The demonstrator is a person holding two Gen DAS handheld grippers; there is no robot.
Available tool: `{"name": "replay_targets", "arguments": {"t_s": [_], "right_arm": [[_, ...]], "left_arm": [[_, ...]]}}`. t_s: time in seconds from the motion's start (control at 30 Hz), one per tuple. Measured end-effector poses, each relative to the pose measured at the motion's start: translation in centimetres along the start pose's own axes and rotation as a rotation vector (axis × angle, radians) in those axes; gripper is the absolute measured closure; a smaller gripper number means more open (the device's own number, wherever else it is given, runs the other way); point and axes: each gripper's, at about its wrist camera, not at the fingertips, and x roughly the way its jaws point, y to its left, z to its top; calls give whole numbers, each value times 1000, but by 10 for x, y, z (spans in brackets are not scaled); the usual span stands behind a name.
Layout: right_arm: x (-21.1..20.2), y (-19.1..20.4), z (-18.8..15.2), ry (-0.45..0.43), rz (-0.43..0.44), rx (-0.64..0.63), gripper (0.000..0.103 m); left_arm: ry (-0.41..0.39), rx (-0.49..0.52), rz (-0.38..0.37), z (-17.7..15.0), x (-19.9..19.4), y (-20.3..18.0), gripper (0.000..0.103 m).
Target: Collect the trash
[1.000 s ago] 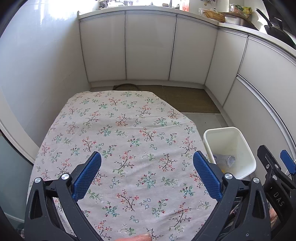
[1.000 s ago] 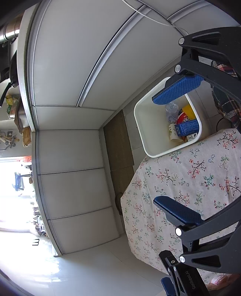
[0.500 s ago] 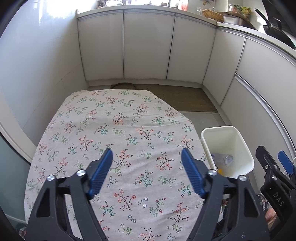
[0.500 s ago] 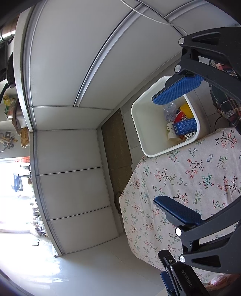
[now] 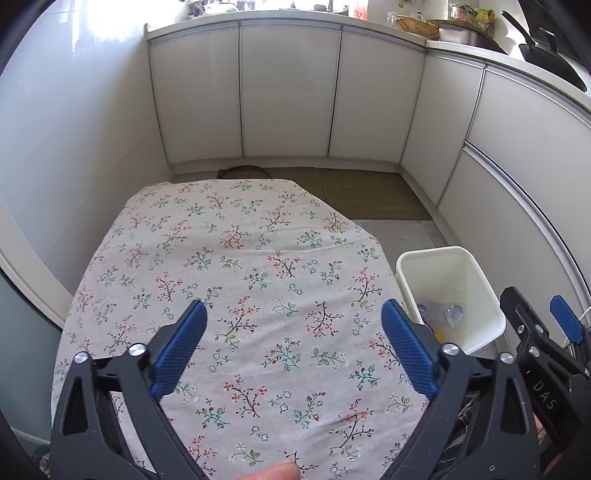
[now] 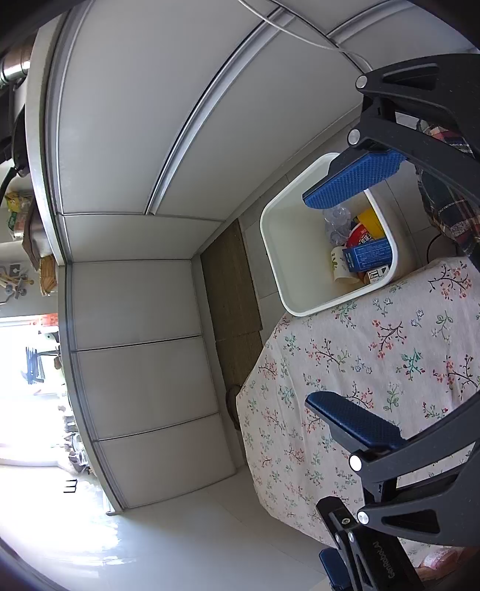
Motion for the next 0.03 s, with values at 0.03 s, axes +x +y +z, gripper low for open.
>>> {"name": "replay_targets", "arguments": {"t_s": [0.03], "right_arm": [[-1,0,0,-3,0,-1,7]], "left_arm": [[-2,-5,-1,0,-1,1,10]]}}
